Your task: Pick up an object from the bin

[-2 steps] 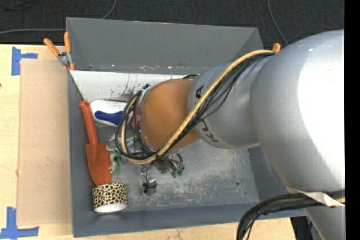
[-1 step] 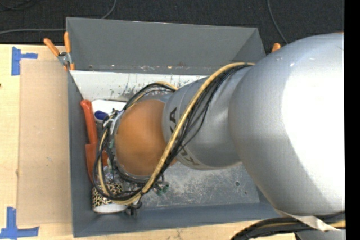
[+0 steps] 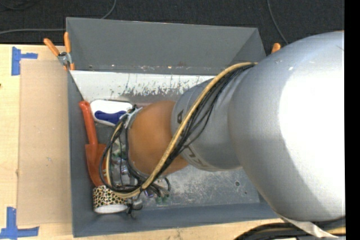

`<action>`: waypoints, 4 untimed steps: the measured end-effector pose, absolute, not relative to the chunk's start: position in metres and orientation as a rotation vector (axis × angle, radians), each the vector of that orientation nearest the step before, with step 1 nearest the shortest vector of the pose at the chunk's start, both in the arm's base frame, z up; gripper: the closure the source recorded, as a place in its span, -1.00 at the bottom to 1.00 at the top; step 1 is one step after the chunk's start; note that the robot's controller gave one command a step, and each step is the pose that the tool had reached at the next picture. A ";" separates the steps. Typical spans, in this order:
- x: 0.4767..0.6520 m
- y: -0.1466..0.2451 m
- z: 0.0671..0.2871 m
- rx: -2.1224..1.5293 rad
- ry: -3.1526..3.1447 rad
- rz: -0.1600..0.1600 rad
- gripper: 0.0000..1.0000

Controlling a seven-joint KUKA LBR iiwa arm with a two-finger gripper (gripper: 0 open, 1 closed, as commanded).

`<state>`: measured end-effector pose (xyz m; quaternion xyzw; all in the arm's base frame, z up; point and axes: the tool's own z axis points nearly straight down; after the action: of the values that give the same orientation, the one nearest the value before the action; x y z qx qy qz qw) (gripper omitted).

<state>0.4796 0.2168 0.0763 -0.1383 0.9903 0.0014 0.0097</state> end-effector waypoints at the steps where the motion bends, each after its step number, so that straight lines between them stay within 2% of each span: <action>1: 0.481 0.244 0.165 -1.104 2.916 0.009 1.00; 2: 0.480 0.243 0.163 -1.101 2.922 0.008 1.00; 3: 0.475 0.215 0.149 -1.051 2.943 0.010 1.00; 4: 0.477 0.206 0.148 -1.035 2.948 0.011 1.00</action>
Offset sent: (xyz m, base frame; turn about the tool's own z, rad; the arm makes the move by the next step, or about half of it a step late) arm 0.0000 0.0000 0.0000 0.0000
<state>0.4766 0.2063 0.1476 -0.3312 0.9435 0.0034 0.0085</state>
